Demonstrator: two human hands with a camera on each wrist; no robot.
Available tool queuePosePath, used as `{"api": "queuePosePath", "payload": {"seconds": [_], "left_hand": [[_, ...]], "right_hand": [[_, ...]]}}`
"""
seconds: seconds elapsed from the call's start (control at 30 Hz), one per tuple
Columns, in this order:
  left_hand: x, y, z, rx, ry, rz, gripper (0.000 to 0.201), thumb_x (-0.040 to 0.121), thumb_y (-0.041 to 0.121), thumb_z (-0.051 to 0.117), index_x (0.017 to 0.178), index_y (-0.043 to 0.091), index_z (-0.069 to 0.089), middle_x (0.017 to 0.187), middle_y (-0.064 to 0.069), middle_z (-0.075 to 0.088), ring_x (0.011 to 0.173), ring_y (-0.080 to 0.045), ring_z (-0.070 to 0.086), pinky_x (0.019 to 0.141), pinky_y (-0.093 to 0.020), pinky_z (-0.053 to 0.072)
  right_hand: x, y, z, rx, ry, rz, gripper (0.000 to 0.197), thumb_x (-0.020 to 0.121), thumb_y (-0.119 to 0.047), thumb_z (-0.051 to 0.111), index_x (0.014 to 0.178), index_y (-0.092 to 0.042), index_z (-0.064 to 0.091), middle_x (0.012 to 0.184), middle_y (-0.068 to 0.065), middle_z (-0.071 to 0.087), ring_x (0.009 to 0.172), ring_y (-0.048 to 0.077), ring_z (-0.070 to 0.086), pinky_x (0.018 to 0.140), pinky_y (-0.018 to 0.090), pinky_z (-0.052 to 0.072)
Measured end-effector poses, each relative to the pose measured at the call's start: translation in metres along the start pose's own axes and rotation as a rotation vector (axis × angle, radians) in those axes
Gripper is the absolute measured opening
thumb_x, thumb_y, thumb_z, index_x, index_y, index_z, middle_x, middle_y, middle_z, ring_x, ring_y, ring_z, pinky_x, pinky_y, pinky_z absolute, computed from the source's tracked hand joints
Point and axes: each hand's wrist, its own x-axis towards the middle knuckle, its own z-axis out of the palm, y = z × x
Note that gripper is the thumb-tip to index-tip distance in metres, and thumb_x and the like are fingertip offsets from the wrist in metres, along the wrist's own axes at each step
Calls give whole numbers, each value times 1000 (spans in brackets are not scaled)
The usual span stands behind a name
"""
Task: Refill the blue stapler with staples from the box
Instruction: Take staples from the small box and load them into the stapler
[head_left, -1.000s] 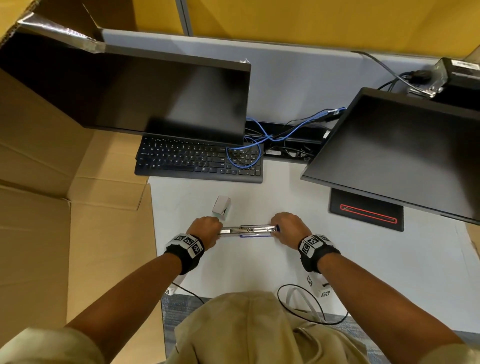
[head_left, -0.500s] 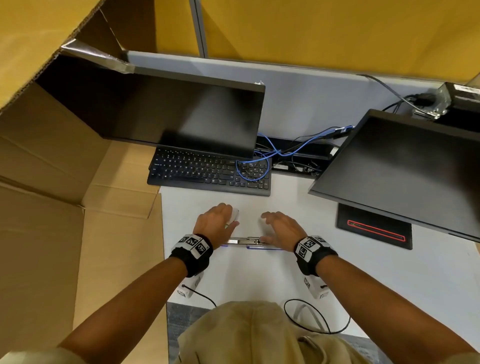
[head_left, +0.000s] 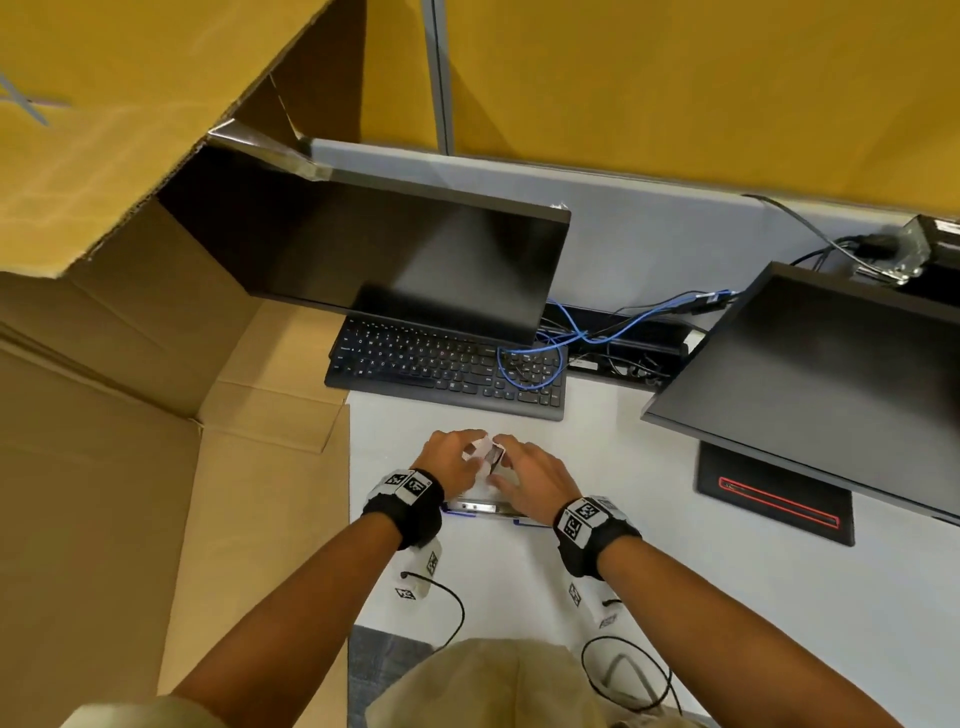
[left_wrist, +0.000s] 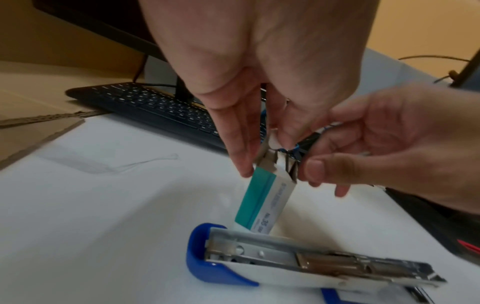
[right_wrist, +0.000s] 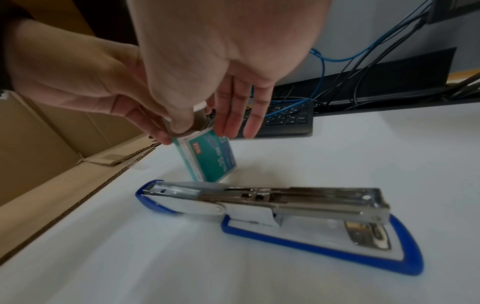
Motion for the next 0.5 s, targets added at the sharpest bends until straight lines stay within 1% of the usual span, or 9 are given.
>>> {"api": "queuePosePath", "payload": {"seconds": [0.07, 0.1, 0.2, 0.27, 0.33, 0.37, 0.4, 0.43, 0.5], "left_hand": [[0, -6, -2, 2, -3, -18, 36, 92, 20, 54, 128, 24, 59, 118, -10, 67, 115, -29, 54, 102, -42, 48], [1, -10, -1, -1, -6, -25, 34, 93, 20, 52, 125, 25, 61, 116, -9, 68, 114, -29, 54, 102, -43, 47], [7, -21, 5, -16, -2, -46, 29, 92, 23, 48, 115, 30, 64, 107, -5, 71, 109, -29, 56, 97, -45, 51], [9, -26, 8, -28, -4, -55, 28, 92, 21, 46, 110, 27, 66, 102, -6, 72, 106, -31, 56, 95, -46, 52], [4, -20, 5, -39, 2, -57, 28, 93, 18, 43, 108, 22, 66, 99, -10, 72, 104, -36, 56, 93, -46, 51], [2, -17, 4, -44, 4, -60, 29, 93, 16, 42, 109, 19, 66, 100, -13, 72, 105, -38, 55, 93, -45, 51], [0, -15, 3, -50, 9, -65, 31, 94, 16, 41, 113, 17, 65, 105, -15, 71, 109, -38, 53, 95, -44, 50], [-1, -13, 2, -51, 13, -73, 33, 94, 17, 42, 120, 15, 63, 111, -16, 69, 114, -37, 50, 99, -44, 48], [-3, -11, 1, -54, 9, -93, 37, 96, 19, 42, 129, 15, 58, 120, -14, 66, 121, -34, 45, 104, -42, 43]], "right_hand": [[2, -1, 2, -36, 22, -22, 34, 90, -29, 55, 122, -24, 47, 112, 8, 66, 100, 32, 61, 83, 40, 51], [3, -2, 2, -52, 29, -28, 28, 90, -27, 53, 118, -24, 51, 109, 6, 66, 98, 31, 60, 81, 39, 51], [9, -4, 5, -118, 22, -34, 25, 92, -25, 48, 114, -24, 60, 104, 5, 65, 96, 27, 59, 79, 37, 51], [13, -5, 6, -147, 19, -39, 25, 94, -25, 47, 113, -25, 63, 100, 5, 63, 92, 27, 60, 77, 37, 52], [16, -7, 5, -170, 33, -40, 21, 93, -25, 48, 106, -23, 65, 97, 4, 63, 88, 29, 61, 73, 37, 52], [18, -9, 4, -179, 50, -34, 19, 92, -24, 49, 102, -21, 65, 96, 4, 63, 86, 29, 62, 72, 36, 51], [19, -10, 3, -184, 71, -23, 16, 91, -23, 50, 99, -20, 63, 95, 4, 63, 85, 29, 63, 70, 35, 49], [21, -11, 3, -183, 91, -8, 15, 90, -22, 50, 99, -19, 62, 96, 4, 64, 85, 30, 63, 70, 35, 48], [24, -11, 4, -176, 124, 22, 20, 91, -21, 49, 106, -18, 61, 99, 6, 64, 86, 31, 64, 71, 36, 49]]}}
